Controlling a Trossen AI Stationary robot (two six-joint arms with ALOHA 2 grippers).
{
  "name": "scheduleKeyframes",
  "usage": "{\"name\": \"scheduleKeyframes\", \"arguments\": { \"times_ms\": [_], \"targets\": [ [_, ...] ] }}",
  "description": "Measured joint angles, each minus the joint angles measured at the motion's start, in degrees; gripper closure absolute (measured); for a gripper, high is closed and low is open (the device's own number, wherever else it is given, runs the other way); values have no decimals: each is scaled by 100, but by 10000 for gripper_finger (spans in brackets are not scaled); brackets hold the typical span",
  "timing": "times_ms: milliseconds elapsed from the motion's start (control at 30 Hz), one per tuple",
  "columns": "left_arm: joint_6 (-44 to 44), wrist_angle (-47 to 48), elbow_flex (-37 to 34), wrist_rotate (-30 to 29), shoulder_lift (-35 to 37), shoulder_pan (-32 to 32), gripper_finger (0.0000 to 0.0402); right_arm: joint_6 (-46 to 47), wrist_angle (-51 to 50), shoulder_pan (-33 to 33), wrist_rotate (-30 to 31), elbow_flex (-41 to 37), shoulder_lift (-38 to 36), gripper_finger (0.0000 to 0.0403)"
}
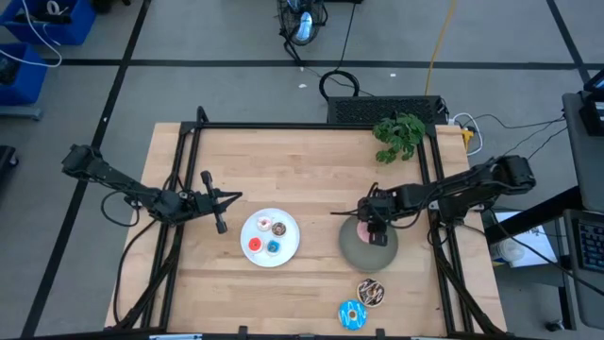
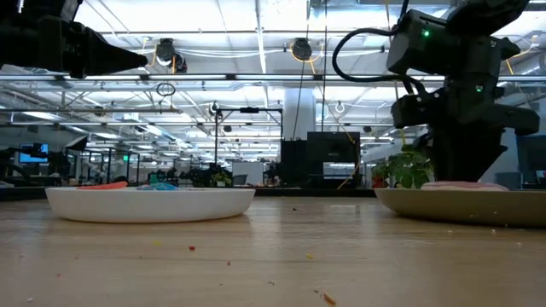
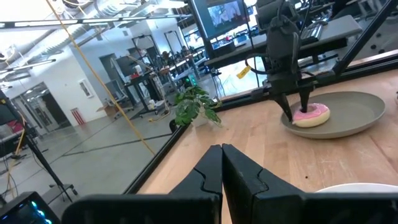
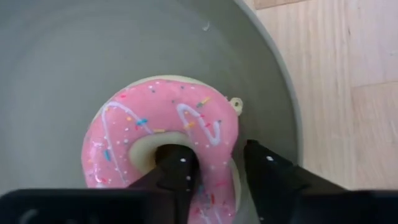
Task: Pick & Place donuts
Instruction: Put the large pink donut on the gray plate, then put the large black donut on the gray plate
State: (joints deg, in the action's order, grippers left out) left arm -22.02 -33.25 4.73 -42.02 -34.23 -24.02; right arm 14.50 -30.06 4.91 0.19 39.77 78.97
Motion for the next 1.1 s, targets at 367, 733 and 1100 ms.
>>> {"name": "scheduleKeyframes", "arguments": {
  "times_ms": [367, 733, 1100],
  "targets": [
    [-39, -3, 2, 2, -1, 1, 385, -75, -13, 0, 0, 13, -619, 192],
    [-40, -3, 2, 15, 1, 1, 385, -218, -227, 11, 60, 170, -1070, 175],
    [-42, -27, 2, 13, 1, 1, 385, 69, -2140, 2079, 593, 3003, 172, 260]
  ]
}}
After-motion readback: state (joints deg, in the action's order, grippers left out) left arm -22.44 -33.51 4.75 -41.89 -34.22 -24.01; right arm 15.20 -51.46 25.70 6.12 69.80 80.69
